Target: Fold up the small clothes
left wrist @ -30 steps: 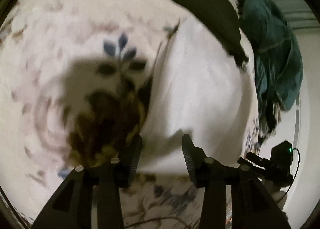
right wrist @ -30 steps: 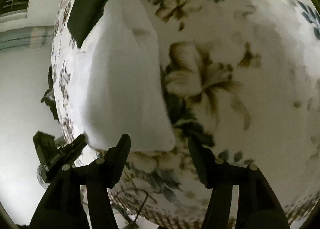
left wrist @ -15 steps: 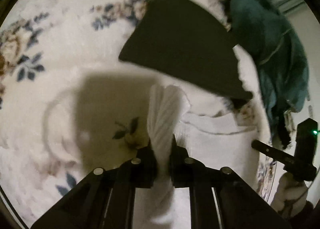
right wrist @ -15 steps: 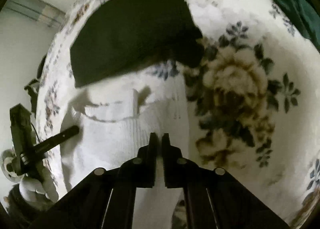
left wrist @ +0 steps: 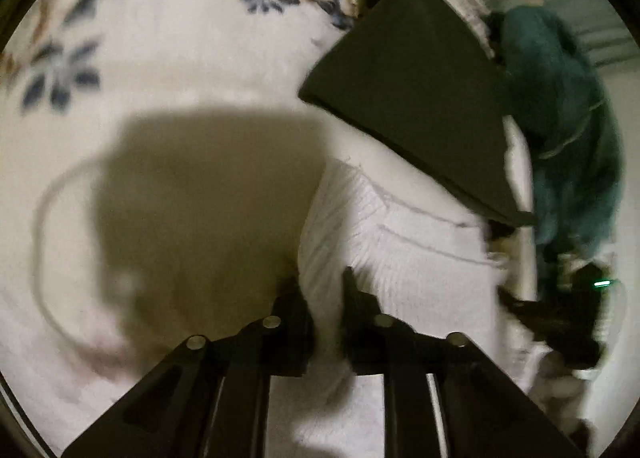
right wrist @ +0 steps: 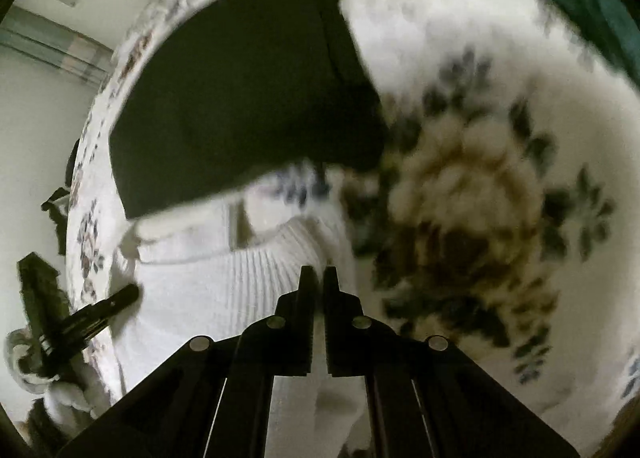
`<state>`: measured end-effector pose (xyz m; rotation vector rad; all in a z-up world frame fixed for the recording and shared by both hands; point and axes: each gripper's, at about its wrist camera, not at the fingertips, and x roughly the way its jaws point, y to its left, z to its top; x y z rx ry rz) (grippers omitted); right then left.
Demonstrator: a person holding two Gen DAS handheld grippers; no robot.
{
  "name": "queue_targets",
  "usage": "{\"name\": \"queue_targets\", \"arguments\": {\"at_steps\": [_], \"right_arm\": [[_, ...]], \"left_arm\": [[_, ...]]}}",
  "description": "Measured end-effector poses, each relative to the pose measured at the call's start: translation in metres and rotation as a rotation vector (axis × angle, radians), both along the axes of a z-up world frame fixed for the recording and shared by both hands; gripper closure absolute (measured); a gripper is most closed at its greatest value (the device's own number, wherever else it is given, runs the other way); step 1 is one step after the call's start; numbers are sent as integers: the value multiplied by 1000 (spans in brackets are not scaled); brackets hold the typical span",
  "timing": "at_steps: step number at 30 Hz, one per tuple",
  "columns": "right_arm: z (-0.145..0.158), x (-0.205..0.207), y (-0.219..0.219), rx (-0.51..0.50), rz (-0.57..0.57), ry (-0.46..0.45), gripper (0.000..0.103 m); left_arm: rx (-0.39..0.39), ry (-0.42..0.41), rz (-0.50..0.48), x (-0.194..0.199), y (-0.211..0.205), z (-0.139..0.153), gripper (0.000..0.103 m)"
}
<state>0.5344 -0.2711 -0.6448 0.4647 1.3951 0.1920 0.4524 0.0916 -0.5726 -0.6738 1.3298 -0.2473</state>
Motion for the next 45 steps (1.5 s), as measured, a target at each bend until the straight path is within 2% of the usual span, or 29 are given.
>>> {"name": "queue_targets", "arguments": {"at_steps": [2,3,4,6,7,10,11,12,13,15,17,18,22,24,27,29,30,31,32,33,34,35,37,38,41,42,43,44,45], "right_arm": [[-4,-10,-12,72,-48,28,91],[-2,-18,-22,112,-69,33,74],[-1,-25,-29,145,-85,28,65],[-1,-50,-47,268,-129,37,65],[-4,-64,-54,324,-154,58,59],[-13,-114,-70,456,-247,119,31],[-16,-129,-73,485,-270,129,31],[-17,-140,-75,493,-286,130,31],[-19,-147,-73,516,-283,135,31],[-22,-152,-65,507,-266,163,36],[-20,-152,-52,466,-225,157,72],[-18,-150,-43,439,-188,161,98],[2,-150,-29,237,-118,94,100],[4,-155,-44,216,-196,98,100],[7,-160,-46,284,-190,125,98],[10,-168,-42,296,-187,154,91],[10,-176,-37,292,-175,174,69],[8,-182,-33,289,-164,202,44],[6,-184,-27,300,-159,213,41],[2,-189,-23,306,-158,224,42],[-3,-195,-20,290,-176,232,65],[-5,-199,-20,291,-202,229,80],[-2,-205,-27,260,-268,216,95],[4,-206,-30,240,-281,198,95],[15,-205,-28,218,-239,170,96],[16,-204,-23,211,-207,164,94],[17,-202,-19,214,-184,164,92],[17,-199,-18,221,-173,175,87],[16,-197,-16,233,-168,188,68]], "left_arm": [[-110,0,45,-17,12,4,60],[-154,-7,72,-31,20,7,43],[-159,-10,88,-43,25,9,39],[-171,-1,94,-71,29,10,39],[-188,10,87,-80,27,10,39],[-248,1,62,-102,19,8,39],[-219,-20,38,-107,12,10,40],[-191,-27,25,-109,7,12,51],[-171,-38,1,-108,1,15,88],[-132,-60,-27,-108,-4,20,89],[-118,-87,-42,-104,-2,29,89],[-114,-80,-46,-101,0,30,89],[-89,-58,-69,-104,18,25,90],[-169,-31,-85,-114,29,24,87],[-254,-13,-91,-134,29,25,48],[-259,5,-128,-146,20,21,48],[-240,7,-140,-151,14,18,52],[-228,-1,-136,-156,11,15,78],[-215,-8,-131,-161,9,13,94],[-212,-22,-102,-166,11,13,95],[-215,-35,-77,-169,16,14,97],[-216,-50,-41,-173,24,18,97],[-224,-38,-13,-178,36,16,97],[-201,-37,-17,-180,39,15,97],[-219,-42,-81,-173,40,12,93],[-234,-40,-88,-169,40,12,78],[-234,-42,-86,-164,40,14,51],[-257,-57,-89,-158,39,17,38],[-302,-77,-80,-152,38,17,31]]}}
